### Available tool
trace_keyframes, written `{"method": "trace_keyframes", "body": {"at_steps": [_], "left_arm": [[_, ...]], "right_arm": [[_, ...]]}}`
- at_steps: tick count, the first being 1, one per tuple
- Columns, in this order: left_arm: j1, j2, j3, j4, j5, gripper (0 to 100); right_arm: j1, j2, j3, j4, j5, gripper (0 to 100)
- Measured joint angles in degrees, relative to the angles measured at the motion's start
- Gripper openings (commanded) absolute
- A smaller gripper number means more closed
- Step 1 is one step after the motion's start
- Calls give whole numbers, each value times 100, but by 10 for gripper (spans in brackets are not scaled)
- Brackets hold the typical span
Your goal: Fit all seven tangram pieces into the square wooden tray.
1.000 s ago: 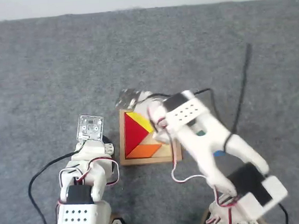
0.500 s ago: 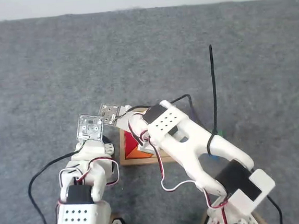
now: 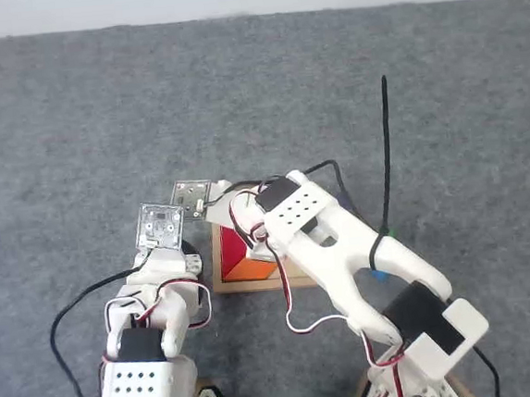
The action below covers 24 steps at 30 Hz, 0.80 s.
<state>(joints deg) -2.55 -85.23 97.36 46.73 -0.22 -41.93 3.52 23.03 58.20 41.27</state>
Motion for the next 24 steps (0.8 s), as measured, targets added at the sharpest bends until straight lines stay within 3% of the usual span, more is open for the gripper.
{"method": "trace_keyframes", "body": {"at_steps": [9,17,24], "left_arm": [[0,0,0,0,0,14],[0,0,0,0,0,14],[0,0,0,0,0,14]], "right_arm": [[0,0,0,-44,105,65],[0,0,0,-44,105,217],[0,0,0,-44,105,185]]}}
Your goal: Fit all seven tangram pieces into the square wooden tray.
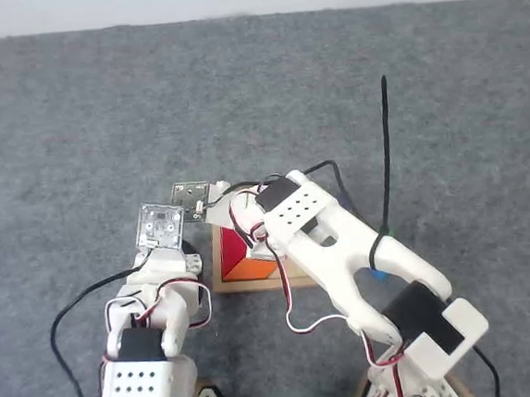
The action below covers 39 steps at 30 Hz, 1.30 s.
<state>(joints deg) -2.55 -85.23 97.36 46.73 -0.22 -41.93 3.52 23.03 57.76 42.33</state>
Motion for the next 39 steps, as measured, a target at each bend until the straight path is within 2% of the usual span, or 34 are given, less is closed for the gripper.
{"method": "trace_keyframes", "body": {"at_steps": [6,15,24,35,39], "left_arm": [[0,0,0,0,0,14],[0,0,0,0,0,14],[0,0,0,0,0,14],[0,0,0,0,0,14],[0,0,0,0,0,14]], "right_arm": [[26,0,0,132,18,184],[765,0,0,158,-237,183],[615,835,-44,-53,-273,183],[607,835,-202,-26,-281,183],[738,343,-202,255,-273,183]]}}
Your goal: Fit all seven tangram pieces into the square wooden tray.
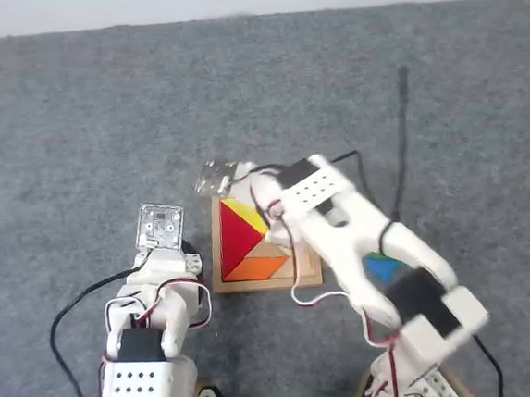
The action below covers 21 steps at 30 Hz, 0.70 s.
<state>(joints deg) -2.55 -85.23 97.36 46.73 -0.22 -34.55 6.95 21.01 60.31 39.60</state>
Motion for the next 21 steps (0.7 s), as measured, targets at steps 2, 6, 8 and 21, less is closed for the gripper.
{"method": "trace_keyframes", "body": {"at_steps": [2,6,8,21], "left_arm": [[0,0,0,0,0,14],[0,0,0,0,0,14],[0,0,0,0,0,14],[0,0,0,0,0,14]], "right_arm": [[132,-396,79,79,-9,183],[492,-1327,651,123,-343,183],[791,-1767,1002,123,-501,183],[2242,-2514,2541,123,-738,184]]}}
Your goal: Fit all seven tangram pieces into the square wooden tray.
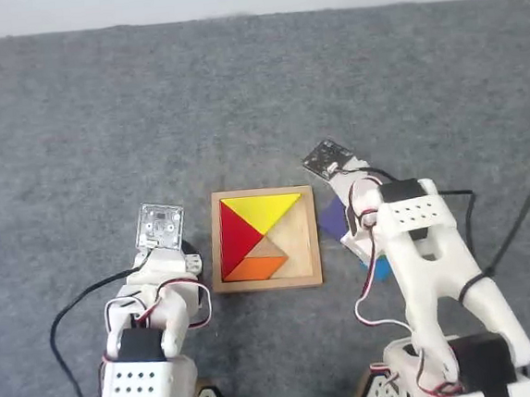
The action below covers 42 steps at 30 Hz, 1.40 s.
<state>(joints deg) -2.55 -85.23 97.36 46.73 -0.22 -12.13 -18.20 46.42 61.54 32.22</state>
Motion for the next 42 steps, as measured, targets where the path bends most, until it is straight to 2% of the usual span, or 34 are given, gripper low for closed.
{"method": "trace_keyframes", "body": {"at_steps": [5,13,42], "left_arm": [[0,0,0,0,0,14],[0,0,0,0,0,14],[0,0,0,0,0,14]], "right_arm": [[97,-18,9,0,-870,184],[105,484,88,-325,-1512,187],[431,914,-9,-536,-1793,184]]}}
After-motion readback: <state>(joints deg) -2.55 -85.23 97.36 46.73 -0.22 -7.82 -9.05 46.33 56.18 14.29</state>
